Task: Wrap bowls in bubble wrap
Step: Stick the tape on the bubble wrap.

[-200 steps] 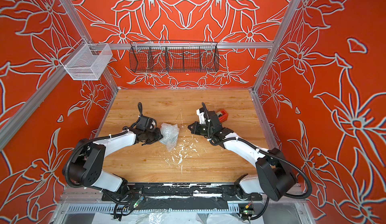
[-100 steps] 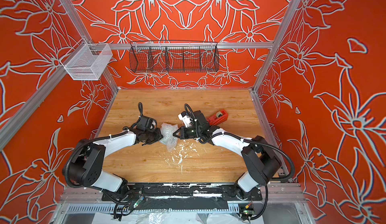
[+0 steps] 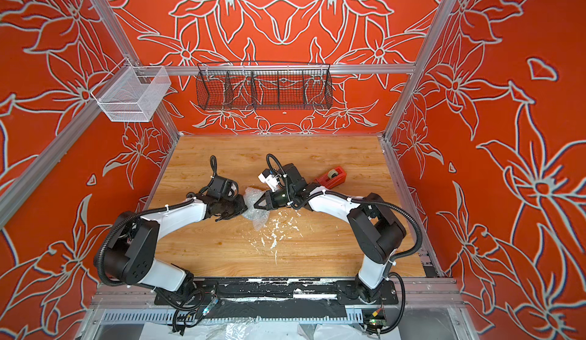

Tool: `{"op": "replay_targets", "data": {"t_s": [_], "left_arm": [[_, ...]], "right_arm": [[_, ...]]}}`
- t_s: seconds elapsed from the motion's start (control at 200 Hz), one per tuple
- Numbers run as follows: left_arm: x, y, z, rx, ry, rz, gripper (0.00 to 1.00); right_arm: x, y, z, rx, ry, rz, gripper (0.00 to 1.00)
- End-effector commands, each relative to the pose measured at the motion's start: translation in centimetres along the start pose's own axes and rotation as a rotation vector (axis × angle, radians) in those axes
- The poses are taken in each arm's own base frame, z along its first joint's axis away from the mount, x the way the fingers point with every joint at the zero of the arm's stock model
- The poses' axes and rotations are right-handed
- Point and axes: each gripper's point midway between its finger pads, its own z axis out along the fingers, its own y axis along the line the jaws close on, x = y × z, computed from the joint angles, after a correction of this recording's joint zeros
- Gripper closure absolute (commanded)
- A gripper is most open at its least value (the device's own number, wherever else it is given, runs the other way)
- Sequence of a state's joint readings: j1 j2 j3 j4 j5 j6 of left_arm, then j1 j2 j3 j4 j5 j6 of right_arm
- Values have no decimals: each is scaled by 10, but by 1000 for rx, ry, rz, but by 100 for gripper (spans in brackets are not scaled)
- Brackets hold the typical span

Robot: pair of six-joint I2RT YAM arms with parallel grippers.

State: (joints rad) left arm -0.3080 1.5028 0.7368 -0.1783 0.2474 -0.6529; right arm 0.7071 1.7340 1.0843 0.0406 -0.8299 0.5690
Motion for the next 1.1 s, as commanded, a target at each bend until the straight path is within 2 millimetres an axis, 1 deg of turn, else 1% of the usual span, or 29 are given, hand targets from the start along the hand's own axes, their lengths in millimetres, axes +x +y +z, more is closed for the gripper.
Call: {"op": "replay_targets", "data": {"t_s": [0.0,0.43,0.716,0.916,1.096], "left_arm": [[28,28,2,-102,85,-12,98],[28,28,1,-107,83,-12,98],[28,29,3,-111,86,-10,98],[28,29,5,-109,90,-12,98],[26,28,7,-109,92,-11,98]], "right_arm": [[5,-3,5,4,45,-11,100],[12,-41,2,68,81,44,100],[6,-58,5,77,78,54,100],[0,-68,4,90,63,62,100],[2,-90,5,176,71,96,100]]}}
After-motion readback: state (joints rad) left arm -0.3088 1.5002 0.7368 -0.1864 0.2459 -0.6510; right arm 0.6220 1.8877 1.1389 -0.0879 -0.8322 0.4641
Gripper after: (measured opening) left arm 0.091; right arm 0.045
